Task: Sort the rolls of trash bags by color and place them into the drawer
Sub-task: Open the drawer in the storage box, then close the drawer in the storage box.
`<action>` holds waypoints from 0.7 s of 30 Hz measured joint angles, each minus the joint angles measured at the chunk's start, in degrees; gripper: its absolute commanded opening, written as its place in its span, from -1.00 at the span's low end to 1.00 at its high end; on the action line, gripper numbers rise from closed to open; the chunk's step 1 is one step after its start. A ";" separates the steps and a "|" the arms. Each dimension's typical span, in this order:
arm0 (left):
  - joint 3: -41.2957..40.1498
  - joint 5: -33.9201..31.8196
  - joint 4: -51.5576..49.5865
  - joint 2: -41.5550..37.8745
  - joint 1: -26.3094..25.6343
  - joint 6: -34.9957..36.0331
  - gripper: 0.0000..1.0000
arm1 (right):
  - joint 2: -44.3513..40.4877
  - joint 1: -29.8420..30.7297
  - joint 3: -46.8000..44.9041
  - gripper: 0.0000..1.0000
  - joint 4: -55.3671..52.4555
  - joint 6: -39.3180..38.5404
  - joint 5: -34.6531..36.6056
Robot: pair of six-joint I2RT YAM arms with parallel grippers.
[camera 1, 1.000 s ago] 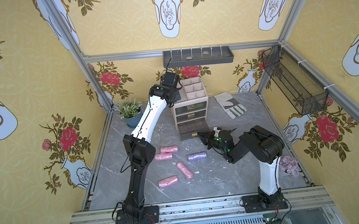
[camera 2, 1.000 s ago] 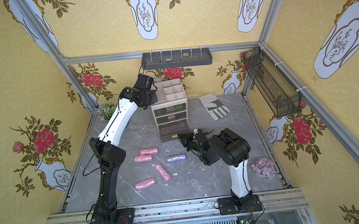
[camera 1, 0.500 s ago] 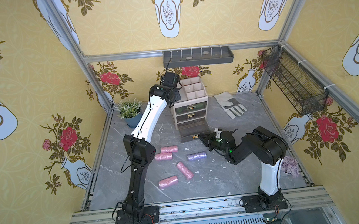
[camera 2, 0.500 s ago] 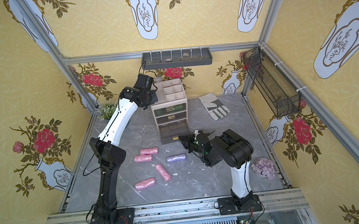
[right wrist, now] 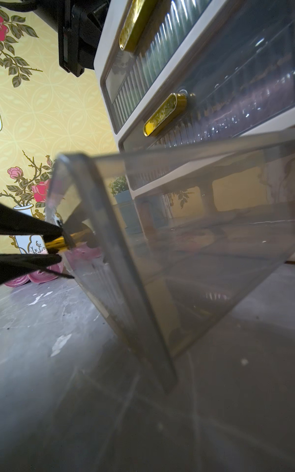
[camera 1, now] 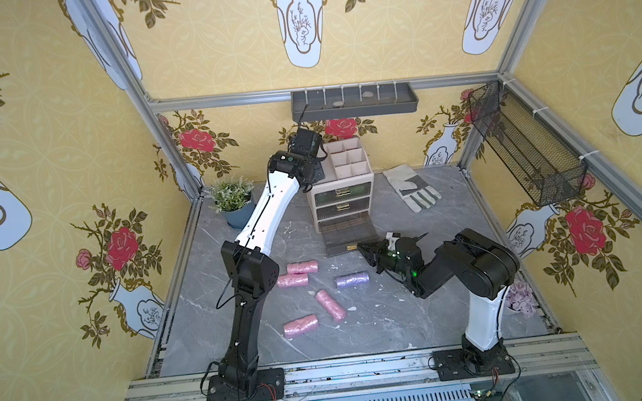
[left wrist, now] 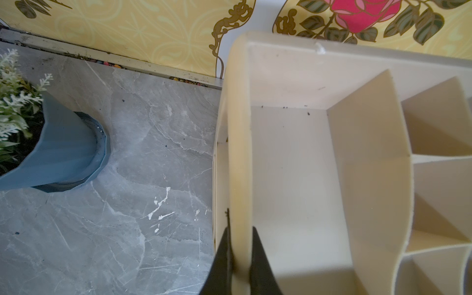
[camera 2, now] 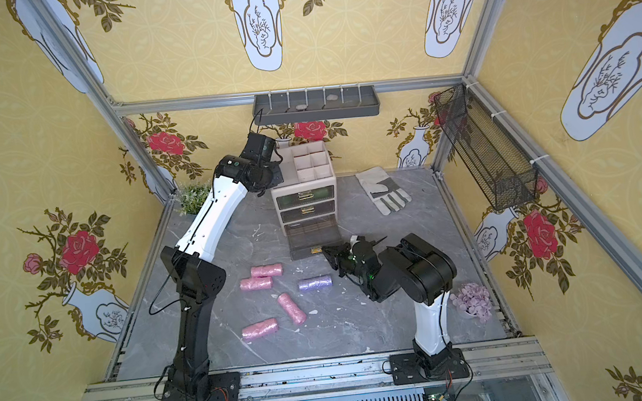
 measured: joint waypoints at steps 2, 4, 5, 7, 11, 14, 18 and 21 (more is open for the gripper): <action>0.00 0.09 0.00 0.00 -0.02 0.00 -1.00 | -0.09 0.02 -0.02 -0.93 -0.09 0.00 0.04; 0.00 0.20 0.00 0.00 -0.02 0.00 -1.00 | -0.22 0.02 0.00 -0.93 -0.33 -0.02 0.04; 0.00 0.20 0.02 0.00 0.00 0.00 -1.00 | -0.28 0.02 0.07 -0.93 -0.46 -0.07 0.04; 0.00 0.20 0.02 0.00 0.00 0.00 -1.00 | -0.31 0.02 0.26 -0.93 -0.90 -0.22 0.00; 0.00 0.20 0.00 0.00 0.00 0.00 -1.00 | -0.33 0.02 0.42 -0.92 -1.33 -0.37 -0.15; 0.00 0.20 0.00 -0.02 0.00 0.00 -1.00 | -0.66 0.02 0.42 -0.91 -1.77 -0.42 -0.15; 0.00 0.20 0.02 -0.02 0.00 0.00 -1.00 | -1.40 0.02 0.66 -0.88 -3.15 -0.70 -0.20; 0.00 0.20 0.02 -0.02 0.00 0.00 -1.00 | -2.16 0.02 1.27 -0.88 -4.96 -1.64 -0.42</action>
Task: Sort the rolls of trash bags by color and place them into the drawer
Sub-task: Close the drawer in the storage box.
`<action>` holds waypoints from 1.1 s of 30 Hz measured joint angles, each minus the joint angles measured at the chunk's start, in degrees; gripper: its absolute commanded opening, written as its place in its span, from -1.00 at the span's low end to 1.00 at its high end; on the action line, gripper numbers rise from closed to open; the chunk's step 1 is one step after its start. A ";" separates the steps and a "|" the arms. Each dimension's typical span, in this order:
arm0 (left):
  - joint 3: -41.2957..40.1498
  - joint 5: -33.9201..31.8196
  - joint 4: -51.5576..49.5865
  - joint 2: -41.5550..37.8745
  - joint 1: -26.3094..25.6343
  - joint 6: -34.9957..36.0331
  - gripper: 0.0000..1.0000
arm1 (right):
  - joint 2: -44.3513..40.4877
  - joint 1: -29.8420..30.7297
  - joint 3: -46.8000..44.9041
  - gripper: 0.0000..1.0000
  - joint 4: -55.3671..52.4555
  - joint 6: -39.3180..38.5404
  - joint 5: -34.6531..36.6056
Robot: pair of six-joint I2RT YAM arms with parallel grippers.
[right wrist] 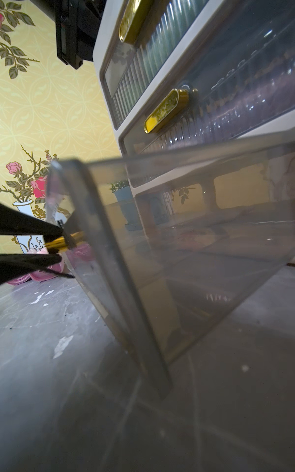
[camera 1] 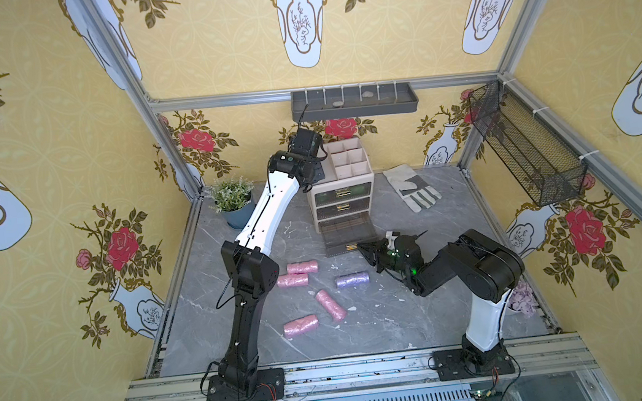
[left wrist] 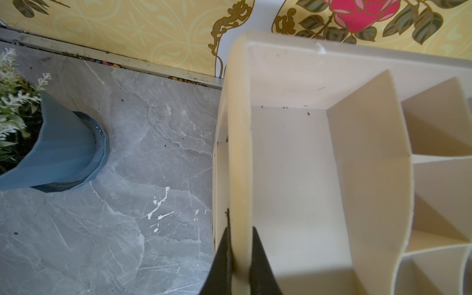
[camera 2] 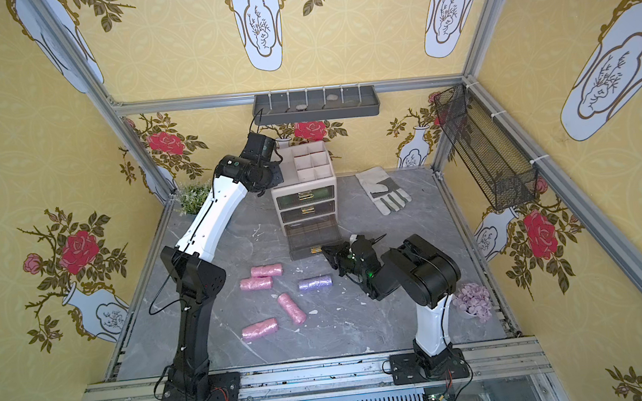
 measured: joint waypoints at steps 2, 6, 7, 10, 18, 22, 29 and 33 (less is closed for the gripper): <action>0.00 0.02 0.00 0.00 0.00 0.00 -1.00 | -0.13 0.02 0.33 -0.85 -0.90 -0.24 -0.26; 0.00 0.04 0.00 -0.02 0.02 0.00 -1.00 | 0.13 0.04 0.66 -0.82 -1.22 -0.24 -0.94; 0.00 0.04 0.00 -0.02 0.02 0.00 -1.00 | 0.39 0.04 0.85 -0.82 -1.29 -0.24 -1.11; -0.04 0.02 0.04 -0.04 0.02 0.00 -1.00 | 0.90 -0.13 1.57 -0.82 -1.51 -0.24 -1.95; -1.86 0.04 1.84 -0.92 0.09 0.00 -1.00 | 1.01 -2.34 6.62 -0.82 -5.90 -0.90 -4.31; -2.03 0.13 2.16 -1.01 0.09 -0.09 -1.00 | 1.55 -3.61 9.55 -0.82 -8.85 -1.75 -4.90; -2.23 0.26 2.45 -1.01 0.04 -0.24 -1.00 | 6.01 -5.68 15.61 -0.82 -10.40 -2.47 -5.79; -2.34 0.24 2.62 -1.01 -0.13 -0.46 -1.00 | 8.79 -6.23 19.26 -0.79 -10.82 -2.80 -5.97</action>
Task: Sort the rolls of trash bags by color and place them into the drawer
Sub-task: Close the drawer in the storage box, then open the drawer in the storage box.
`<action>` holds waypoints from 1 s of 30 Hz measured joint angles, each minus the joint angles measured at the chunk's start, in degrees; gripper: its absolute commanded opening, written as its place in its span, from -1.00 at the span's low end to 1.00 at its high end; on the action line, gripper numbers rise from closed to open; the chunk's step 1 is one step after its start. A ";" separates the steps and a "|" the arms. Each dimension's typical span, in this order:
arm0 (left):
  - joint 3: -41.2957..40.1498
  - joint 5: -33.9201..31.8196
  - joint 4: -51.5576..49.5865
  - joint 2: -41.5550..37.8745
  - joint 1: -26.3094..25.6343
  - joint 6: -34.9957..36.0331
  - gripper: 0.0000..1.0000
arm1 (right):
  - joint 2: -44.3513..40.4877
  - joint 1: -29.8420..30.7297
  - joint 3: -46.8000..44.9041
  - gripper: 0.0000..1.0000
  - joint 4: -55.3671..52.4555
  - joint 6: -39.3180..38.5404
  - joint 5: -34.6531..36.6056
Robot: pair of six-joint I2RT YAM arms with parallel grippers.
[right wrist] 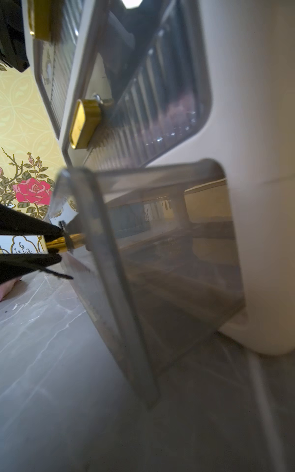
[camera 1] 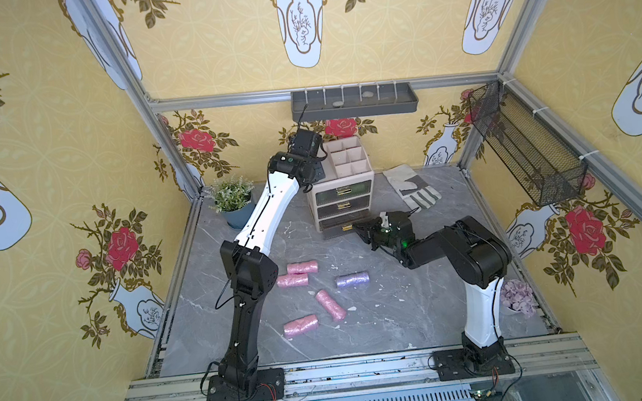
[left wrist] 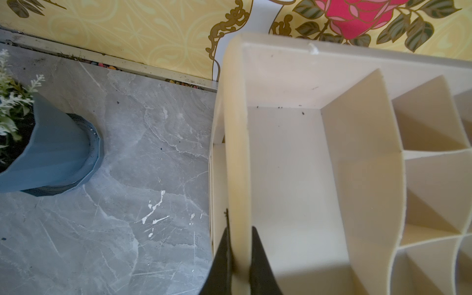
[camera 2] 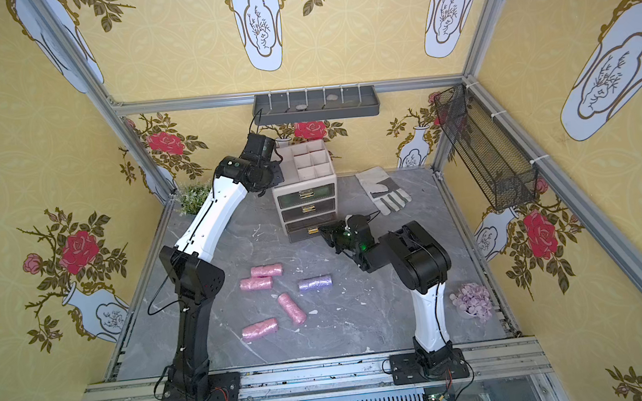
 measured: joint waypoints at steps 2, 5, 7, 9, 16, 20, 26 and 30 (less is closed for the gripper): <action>-0.11 0.04 0.02 -0.09 0.00 0.00 -1.00 | 1.29 -0.20 1.68 -0.78 -0.13 -0.02 -0.07; -0.59 0.02 0.37 -0.31 -0.07 0.00 -1.00 | 2.73 -0.59 3.93 -0.76 -0.52 -0.02 -0.46; -1.03 0.00 0.63 -0.52 -0.11 0.00 -1.00 | 3.30 -0.74 5.25 -0.74 -1.38 -0.09 -0.61; -1.25 0.04 0.83 -0.63 -0.15 -0.11 -1.00 | 3.52 -0.96 6.38 -0.73 -2.62 -0.33 -0.79; -1.77 0.02 1.51 -0.85 -0.28 -0.63 -1.00 | 4.20 -1.51 8.17 -0.21 -4.85 -0.68 0.02; -1.77 0.00 1.51 -0.85 -0.28 -0.66 -1.00 | 2.21 -1.18 5.53 -0.10 -4.92 -0.76 0.68; -2.05 0.00 1.66 -1.01 -0.28 -0.79 -1.00 | -4.85 0.94 0.96 -0.17 -4.68 -1.11 2.49; -2.16 0.00 1.68 -1.09 -0.28 -0.83 -1.00 | -6.51 2.64 1.86 -0.20 -4.72 -1.29 4.48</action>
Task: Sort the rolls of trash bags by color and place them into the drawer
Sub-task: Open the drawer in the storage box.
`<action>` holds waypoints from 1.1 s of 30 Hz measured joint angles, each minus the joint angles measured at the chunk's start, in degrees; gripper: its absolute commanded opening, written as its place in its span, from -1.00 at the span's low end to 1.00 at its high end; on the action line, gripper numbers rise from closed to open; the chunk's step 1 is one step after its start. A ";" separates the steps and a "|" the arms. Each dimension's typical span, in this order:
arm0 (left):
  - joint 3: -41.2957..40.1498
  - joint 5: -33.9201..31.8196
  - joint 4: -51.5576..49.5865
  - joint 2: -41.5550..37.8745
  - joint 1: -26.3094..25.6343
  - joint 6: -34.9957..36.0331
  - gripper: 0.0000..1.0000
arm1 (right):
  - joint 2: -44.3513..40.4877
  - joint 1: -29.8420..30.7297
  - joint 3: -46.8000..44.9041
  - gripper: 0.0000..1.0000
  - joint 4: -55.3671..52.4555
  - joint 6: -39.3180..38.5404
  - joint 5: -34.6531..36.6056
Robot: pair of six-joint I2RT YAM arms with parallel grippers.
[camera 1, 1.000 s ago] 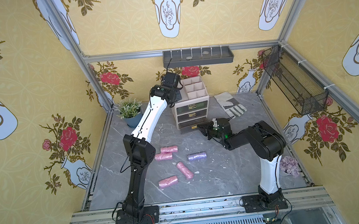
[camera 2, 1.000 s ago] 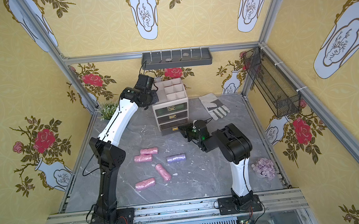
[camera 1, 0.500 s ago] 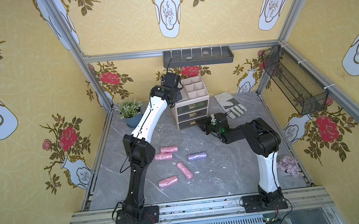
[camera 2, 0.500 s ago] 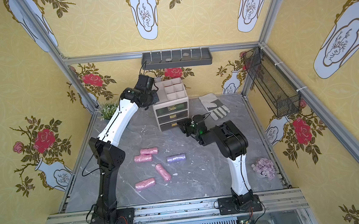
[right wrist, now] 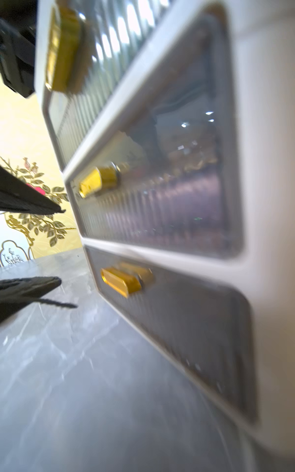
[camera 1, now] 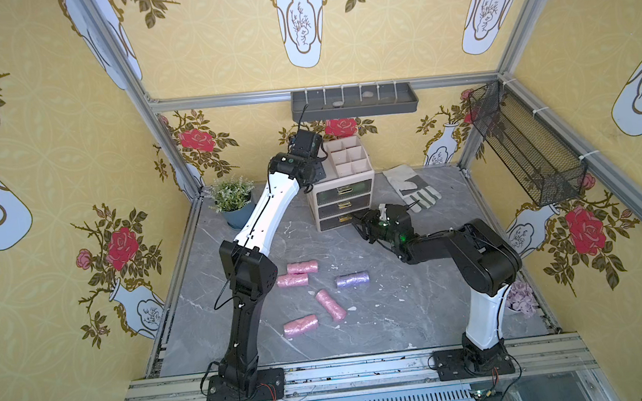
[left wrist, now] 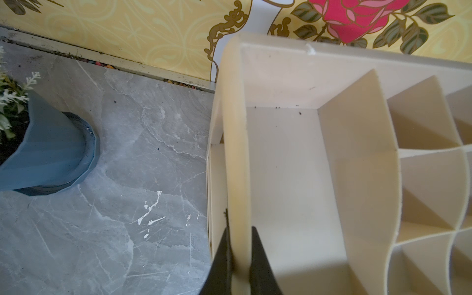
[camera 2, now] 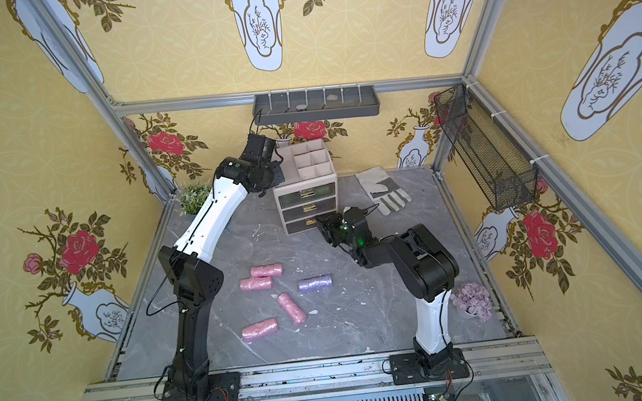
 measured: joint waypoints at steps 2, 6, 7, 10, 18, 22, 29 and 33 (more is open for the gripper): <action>0.00 0.00 0.00 -0.02 0.00 0.00 -1.00 | -0.13 0.59 0.98 -0.23 0.02 -0.26 0.61; 0.04 0.00 -0.02 -0.02 -0.04 0.00 -1.00 | 0.00 0.98 2.10 -0.28 -0.13 -0.22 2.40; 0.09 0.00 -0.04 -0.02 -0.04 0.00 -1.00 | 0.15 1.01 2.40 -0.29 -0.07 -0.22 3.02; 0.24 -0.02 -0.17 0.00 -0.09 0.00 -1.00 | 1.03 0.98 3.41 -0.30 -0.02 -0.17 3.98; 0.44 -0.02 -0.37 0.04 -0.11 0.02 -1.00 | 3.78 1.09 7.26 -0.31 -0.26 0.02 5.09; 0.44 -0.04 -0.33 0.11 -0.11 0.02 -1.00 | 4.02 1.09 7.50 -0.35 -0.20 0.04 5.40; 0.44 -0.04 -0.28 0.11 -0.11 0.02 -1.00 | 4.20 1.01 7.34 -0.48 0.96 0.87 6.16; 0.22 -0.07 -0.13 0.11 -0.11 0.02 -1.00 | 4.07 1.03 6.54 -0.55 2.60 1.31 7.67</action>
